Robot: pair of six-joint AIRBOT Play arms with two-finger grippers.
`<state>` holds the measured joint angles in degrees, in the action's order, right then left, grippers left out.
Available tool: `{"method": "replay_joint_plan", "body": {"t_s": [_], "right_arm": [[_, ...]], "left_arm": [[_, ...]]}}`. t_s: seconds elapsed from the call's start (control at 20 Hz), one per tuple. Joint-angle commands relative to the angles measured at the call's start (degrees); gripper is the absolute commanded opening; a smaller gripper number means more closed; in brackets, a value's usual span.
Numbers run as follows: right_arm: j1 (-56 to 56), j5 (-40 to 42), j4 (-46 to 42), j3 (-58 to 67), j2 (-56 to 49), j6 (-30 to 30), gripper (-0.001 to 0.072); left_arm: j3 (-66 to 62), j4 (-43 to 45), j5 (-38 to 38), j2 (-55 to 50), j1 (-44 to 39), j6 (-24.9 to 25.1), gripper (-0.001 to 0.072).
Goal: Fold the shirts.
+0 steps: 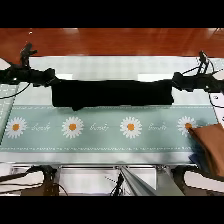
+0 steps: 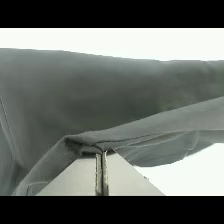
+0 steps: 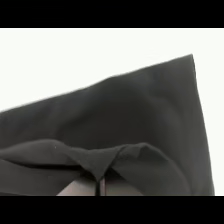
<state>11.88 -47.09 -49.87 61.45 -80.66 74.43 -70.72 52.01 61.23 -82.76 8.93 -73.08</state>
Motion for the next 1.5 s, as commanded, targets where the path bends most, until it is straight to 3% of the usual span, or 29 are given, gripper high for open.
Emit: {"method": "replay_joint_plan", "body": {"t_s": [0.0,0.3,0.35,0.45,0.5,0.6,0.65,0.75,0.85,0.9,1.1,1.25,1.45], "right_arm": [[-1.0,6.3,0.1,0.9,-5.2,0.3,0.0033],[-1.0,8.0,0.0,0.9,-8.9,0.3,0.0036],[-1.0,8.2,0.0,0.9,-8.9,-0.1,0.0067],[0.0,6.5,-1.5,1.9,-8.1,-2.3,0.0266],[0.9,4.4,-3.7,3.1,-7.1,-3.9,0.0348],[3.5,-0.2,-12.4,5.8,-4.6,-3.8,0.0429],[5.1,-2.2,-17.3,6.8,-3.2,-2.2,0.0432],[9.0,-4.6,-21.0,7.1,-1.6,3.2,0.0505],[13.1,-9.0,-14.9,7.1,-3.0,2.9,0.0519],[14.7,-11.6,-10.4,7.1,-4.6,2.3,0.062],[16.0,-20.0,5.0,7.1,-13.8,-1.3,0.0625],[13.0,-17.9,13.6,7.1,-18.6,-3.3,0.0625],[6.3,-11.3,13.9,7.1,-21.4,-1.4,0.062]], "left_arm": [[-5.4,-1.7,-0.6,-9.0,0.0,0.0,0.0024],[-7.9,-3.9,1.2,-17.7,0.0,0.0,0.0037],[-7.9,-4.1,2.1,-18.2,0.0,0.0,0.0139],[-8.3,-4.0,4.2,-18.2,0.8,0.0,0.0367],[-9.1,-4.0,6.5,-18.1,1.7,0.4,0.0403],[-11.3,-4.0,12.0,-18.1,4.1,0.4,0.0403],[-12.5,-4.0,14.9,-18.1,5.3,0.4,0.0403],[-13.5,-4.1,17.8,-17.2,7.0,0.4,0.0403],[-13.5,-4.1,17.9,-15.6,7.5,0.4,0.0402],[-13.5,-4.1,17.9,-15.0,7.4,0.5,0.0402],[-13.5,-4.1,17.9,-13.1,5.8,0.7,0.04],[-13.5,-4.1,17.9,-12.4,4.0,2.0,0.0399],[-13.5,-4.1,17.9,-12.3,2.0,2.2,0.0399]]}}
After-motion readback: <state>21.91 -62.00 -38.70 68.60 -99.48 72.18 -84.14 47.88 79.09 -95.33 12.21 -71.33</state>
